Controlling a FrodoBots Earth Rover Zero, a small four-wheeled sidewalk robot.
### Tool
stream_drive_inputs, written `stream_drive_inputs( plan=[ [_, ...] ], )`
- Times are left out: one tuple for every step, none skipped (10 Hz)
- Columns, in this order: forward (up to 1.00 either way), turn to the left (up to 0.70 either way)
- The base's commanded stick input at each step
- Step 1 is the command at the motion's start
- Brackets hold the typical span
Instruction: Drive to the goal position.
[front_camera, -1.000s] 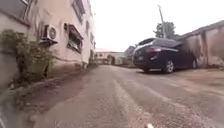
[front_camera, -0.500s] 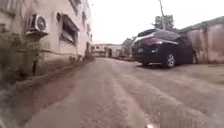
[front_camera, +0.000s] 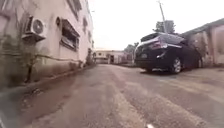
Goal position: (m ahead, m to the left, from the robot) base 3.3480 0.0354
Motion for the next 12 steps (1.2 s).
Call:
stream_drive_inputs(
  plan=[
    [0.85, 0.0],
    [0.85, 0.0],
    [0.85, 0.0],
    [0.85, 0.0],
    [0.85, 0.0],
    [0.85, 0.0],
    [0.85, 0.0],
    [0.85, 0.0],
    [0.85, 0.0],
    [0.85, 0.0],
    [0.85, 0.0],
    [0.85, 0.0]
  ],
)
